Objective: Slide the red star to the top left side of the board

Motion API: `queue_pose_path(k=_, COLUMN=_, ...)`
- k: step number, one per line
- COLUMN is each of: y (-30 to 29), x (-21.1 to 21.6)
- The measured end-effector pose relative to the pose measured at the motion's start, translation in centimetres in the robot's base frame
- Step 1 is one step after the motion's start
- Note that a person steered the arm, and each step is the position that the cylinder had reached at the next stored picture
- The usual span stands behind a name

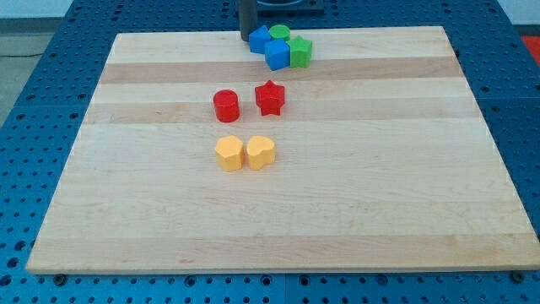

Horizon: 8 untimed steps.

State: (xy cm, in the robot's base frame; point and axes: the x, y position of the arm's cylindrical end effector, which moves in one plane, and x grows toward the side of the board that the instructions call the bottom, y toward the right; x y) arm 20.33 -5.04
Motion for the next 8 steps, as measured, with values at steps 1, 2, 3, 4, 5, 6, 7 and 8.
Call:
queue_pose_path(k=1, y=1.9, x=0.0)
queue_pose_path(k=2, y=2.6, x=0.0)
queue_pose_path(k=3, y=2.3, x=0.0)
queue_pose_path(k=4, y=-1.0, x=2.0)
queue_pose_path(k=5, y=-4.2, x=6.1)
queue_pose_path(k=6, y=-7.2, x=11.5)
queue_pose_path(k=7, y=-8.9, x=17.4)
queue_pose_path(k=8, y=-7.8, x=21.8)
